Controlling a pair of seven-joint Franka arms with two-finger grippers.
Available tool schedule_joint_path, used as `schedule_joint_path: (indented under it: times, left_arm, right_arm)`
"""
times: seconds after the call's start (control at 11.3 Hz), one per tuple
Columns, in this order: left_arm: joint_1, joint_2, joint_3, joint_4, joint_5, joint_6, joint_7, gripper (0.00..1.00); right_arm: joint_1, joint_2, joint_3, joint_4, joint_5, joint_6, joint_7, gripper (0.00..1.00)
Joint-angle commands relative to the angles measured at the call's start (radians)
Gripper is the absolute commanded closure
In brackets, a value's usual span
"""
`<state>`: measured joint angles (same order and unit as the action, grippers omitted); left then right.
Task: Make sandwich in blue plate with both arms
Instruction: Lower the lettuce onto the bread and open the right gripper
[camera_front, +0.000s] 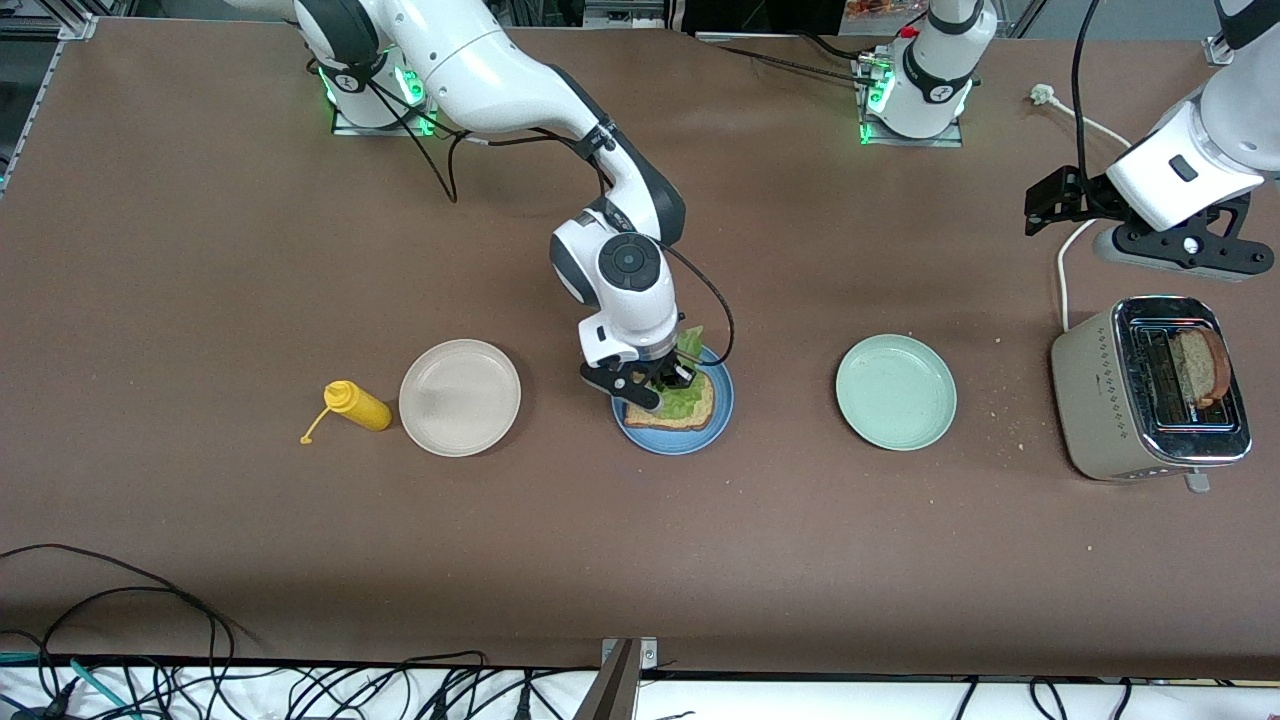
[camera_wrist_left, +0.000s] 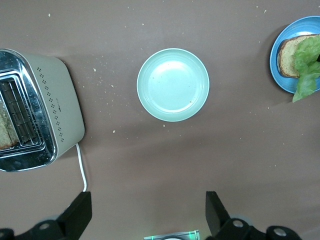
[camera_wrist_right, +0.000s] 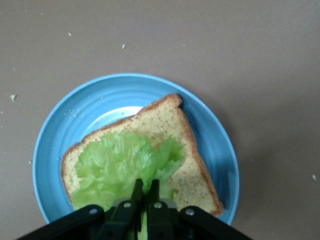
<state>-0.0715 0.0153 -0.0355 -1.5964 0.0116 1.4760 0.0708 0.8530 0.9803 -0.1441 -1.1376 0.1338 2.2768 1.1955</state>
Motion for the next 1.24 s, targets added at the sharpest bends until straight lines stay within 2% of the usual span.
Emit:
schedule_joint_path:
  times: [0.0, 0.8, 0.89, 0.98, 1.15]
  left_arm:
    - [0.009, -0.001, -0.006, 0.016, -0.01, -0.019, -0.005, 0.0]
    - [0.009, -0.003, -0.003, 0.015, -0.01, -0.02, -0.005, 0.0]
    - [0.009, -0.004, -0.006, 0.016, -0.01, -0.02, -0.005, 0.0]
    - [0.009, -0.008, -0.007, 0.015, -0.01, -0.028, -0.005, 0.0]
    - [0.009, -0.008, -0.004, 0.016, -0.01, -0.052, -0.005, 0.0]
  right_arm:
    - [0.008, 0.017, -0.018, 0.039, 0.007, -0.003, -0.01, 1.0]
    - [-0.003, 0.02, -0.046, 0.039, 0.01, 0.001, -0.074, 1.0]
    - [-0.003, 0.02, -0.046, 0.039, 0.009, 0.001, -0.088, 0.27]
    - [-0.003, 0.02, -0.048, 0.039, 0.003, 0.001, -0.114, 0.0]
    - [-0.002, 0.015, -0.049, 0.039, 0.01, -0.003, -0.134, 0.0]
